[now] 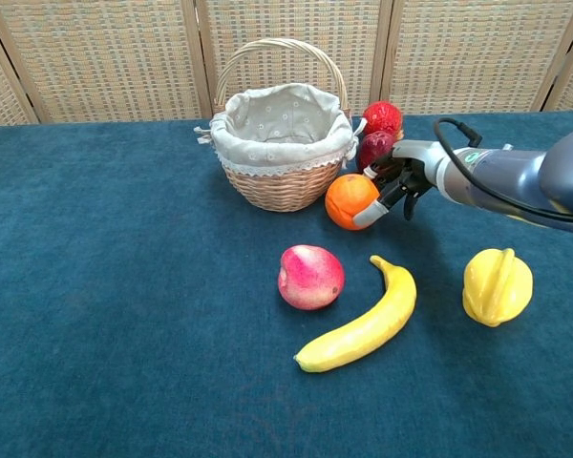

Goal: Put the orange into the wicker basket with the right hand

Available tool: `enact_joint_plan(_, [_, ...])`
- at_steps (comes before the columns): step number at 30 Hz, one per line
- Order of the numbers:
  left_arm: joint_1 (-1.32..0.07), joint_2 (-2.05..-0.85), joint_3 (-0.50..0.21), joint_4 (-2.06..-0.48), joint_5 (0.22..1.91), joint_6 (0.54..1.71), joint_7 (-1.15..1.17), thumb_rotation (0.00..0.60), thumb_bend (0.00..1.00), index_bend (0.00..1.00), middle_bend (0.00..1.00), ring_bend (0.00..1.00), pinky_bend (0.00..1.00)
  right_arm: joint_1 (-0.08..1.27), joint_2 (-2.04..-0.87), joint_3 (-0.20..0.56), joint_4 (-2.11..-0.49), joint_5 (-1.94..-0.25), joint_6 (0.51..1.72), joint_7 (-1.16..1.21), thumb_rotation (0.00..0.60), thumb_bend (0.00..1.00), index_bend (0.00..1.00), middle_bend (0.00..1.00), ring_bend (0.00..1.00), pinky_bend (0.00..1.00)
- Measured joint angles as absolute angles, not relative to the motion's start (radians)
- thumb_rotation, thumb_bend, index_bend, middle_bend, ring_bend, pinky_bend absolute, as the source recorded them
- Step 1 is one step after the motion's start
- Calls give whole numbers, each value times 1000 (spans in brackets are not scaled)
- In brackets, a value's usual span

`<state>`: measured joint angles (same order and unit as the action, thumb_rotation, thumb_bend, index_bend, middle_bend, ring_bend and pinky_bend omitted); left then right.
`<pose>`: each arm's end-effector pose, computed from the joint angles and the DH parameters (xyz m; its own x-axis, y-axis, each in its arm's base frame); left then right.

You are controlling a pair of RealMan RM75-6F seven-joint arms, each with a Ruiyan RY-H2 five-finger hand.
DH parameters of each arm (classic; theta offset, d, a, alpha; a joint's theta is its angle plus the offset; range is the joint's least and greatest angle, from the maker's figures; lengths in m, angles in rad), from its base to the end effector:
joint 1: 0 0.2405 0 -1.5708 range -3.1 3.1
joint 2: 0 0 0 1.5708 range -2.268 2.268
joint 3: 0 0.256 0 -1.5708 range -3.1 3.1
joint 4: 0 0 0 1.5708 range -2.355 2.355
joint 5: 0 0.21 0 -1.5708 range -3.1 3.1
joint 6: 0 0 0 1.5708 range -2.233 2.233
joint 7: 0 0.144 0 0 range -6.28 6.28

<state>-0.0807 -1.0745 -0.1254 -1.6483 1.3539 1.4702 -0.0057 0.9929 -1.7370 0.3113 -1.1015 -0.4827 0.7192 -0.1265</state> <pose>-0.3208 0.1936 0.1868 0.3784 -0.0584 0.9238 0.9204 0.1301 -0.3687 -0.1377 -0.4258 -0.0556 -0.0707 -0.4272 0.9014 -0.9935 0.1106 -0.0255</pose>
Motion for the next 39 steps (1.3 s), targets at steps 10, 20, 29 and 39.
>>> enact_joint_plan(10, [-77, -1063, -116, -1653, 1366, 1469, -30, 600, 0, 0, 0, 0, 0, 926, -1463, 278, -1490, -510, 786, -208, 600, 211, 547, 614, 447, 624])
enact_joint_plan(20, [-80, -1058, -119, -1655, 1359, 1465, -40, 600, 0, 0, 0, 0, 0, 955, -1288, 347, -1752, -519, 874, -258, 600, 210, 547, 614, 447, 624])
enact_joint_plan(29, [-87, -1051, -133, -1638, 1319, 1437, -70, 600, 0, 0, 0, 0, 0, 1106, -1548, 423, -1428, -472, 919, -265, 600, 210, 550, 614, 447, 618])
enact_joint_plan(39, [-98, -1053, -143, -1619, 1277, 1401, -72, 600, 0, 0, 0, 0, 0, 1219, -1693, 490, -1202, -353, 870, -330, 600, 0, 316, 266, 163, 252])
